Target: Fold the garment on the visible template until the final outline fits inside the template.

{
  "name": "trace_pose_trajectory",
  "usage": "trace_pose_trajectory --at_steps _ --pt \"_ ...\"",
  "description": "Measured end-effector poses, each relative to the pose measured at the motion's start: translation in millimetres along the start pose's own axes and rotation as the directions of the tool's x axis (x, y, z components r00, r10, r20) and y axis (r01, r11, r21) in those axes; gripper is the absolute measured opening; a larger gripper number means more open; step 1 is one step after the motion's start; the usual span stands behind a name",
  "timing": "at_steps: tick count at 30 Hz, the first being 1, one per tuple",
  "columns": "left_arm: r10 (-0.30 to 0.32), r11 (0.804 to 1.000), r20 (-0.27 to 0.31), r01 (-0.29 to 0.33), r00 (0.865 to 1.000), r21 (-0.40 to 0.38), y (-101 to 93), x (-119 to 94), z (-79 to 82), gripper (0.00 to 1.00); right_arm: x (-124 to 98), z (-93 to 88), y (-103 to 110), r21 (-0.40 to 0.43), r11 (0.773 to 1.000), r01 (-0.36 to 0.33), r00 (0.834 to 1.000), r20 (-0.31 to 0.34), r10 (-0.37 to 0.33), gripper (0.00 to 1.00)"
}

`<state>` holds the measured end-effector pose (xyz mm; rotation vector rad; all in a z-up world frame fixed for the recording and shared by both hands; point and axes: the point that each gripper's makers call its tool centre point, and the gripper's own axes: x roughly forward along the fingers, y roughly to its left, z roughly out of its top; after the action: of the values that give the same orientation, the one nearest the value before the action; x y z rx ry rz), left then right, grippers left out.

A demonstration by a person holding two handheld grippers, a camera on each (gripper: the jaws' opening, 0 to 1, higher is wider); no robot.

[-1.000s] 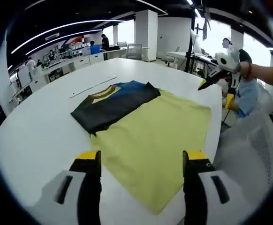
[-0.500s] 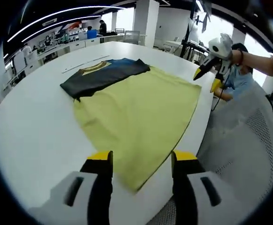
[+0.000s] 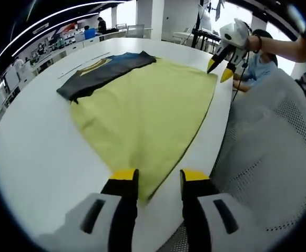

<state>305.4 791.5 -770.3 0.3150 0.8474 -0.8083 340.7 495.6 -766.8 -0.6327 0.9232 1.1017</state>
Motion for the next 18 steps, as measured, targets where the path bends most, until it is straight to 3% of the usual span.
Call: trace_pose_trajectory --at_steps 9,15,18 --pt "0.015 1.0 0.015 -0.014 1.0 -0.012 7.8 0.9 0.3 0.19 2.6 -9.4 -6.9 -0.035 0.999 0.026 0.998 -0.055 -0.028 0.25" --pt "0.002 0.993 -0.013 -0.001 1.0 0.12 1.5 1.1 -1.8 0.24 4.2 -10.4 -6.3 -0.05 0.999 0.02 0.997 -0.067 -0.024 0.23" --pt "0.003 0.995 -0.014 -0.002 1.0 0.1 2.6 1.3 -0.6 0.24 4.7 -9.5 -6.0 -0.046 0.999 0.016 0.998 -0.062 -0.019 0.22"
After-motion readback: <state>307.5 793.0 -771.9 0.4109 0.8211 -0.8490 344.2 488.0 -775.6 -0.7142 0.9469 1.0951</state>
